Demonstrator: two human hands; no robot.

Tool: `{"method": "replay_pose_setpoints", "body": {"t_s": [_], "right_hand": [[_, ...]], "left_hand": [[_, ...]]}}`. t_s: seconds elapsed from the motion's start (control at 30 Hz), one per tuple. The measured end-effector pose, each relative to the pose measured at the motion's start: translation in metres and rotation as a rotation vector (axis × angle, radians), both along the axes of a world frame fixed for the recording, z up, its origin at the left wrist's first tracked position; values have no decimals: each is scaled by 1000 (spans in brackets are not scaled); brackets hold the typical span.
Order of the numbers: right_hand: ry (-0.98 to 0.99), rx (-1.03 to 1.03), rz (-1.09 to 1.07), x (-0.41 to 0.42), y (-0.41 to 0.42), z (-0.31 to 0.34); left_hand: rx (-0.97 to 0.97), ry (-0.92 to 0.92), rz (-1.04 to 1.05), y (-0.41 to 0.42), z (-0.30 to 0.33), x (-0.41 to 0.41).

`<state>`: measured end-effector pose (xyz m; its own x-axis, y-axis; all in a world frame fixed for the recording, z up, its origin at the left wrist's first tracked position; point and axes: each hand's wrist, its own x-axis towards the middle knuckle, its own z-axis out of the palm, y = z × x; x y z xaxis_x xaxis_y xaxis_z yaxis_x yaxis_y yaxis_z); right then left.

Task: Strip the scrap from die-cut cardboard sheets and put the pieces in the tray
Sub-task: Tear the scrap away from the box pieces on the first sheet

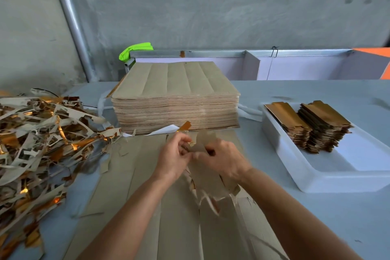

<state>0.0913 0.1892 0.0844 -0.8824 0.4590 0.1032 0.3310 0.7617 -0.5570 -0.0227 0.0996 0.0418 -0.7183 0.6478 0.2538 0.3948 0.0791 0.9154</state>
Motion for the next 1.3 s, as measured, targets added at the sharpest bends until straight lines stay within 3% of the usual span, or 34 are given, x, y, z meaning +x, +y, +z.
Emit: {"method": "replay_pose_setpoints", "body": {"t_s": [0.1, 0.27, 0.37, 0.5, 0.63, 0.7, 0.9, 1.13, 1.2, 1.3], "right_hand": [[11, -51, -69, 1, 2, -12], [302, -339, -290, 15, 16, -18], [413, -514, -364, 24, 19, -22], [538, -635, -380, 32, 14, -25], [617, -630, -389, 38, 9, -23], [643, -658, -395, 40, 7, -22], [836, -752, -494, 53, 12, -15], [925, -901, -555, 53, 13, -18], [897, -853, -565, 51, 13, -17], [769, -576, -592, 50, 14, -14]], "left_hand": [[-8, 1, 8, 0, -5, -3], [-201, -206, -99, -7, -16, -4], [-273, -56, -69, -10, -14, 6], [-247, -204, -348, -14, -7, 27], [-654, 57, -429, -28, -7, 30], [-719, 116, -422, -32, -7, 28], [-579, 77, -475, -41, 0, 28], [-537, 79, -486, -45, 1, 28], [-508, 60, -473, -47, 2, 27], [-466, 29, -458, -49, 0, 26]]}}
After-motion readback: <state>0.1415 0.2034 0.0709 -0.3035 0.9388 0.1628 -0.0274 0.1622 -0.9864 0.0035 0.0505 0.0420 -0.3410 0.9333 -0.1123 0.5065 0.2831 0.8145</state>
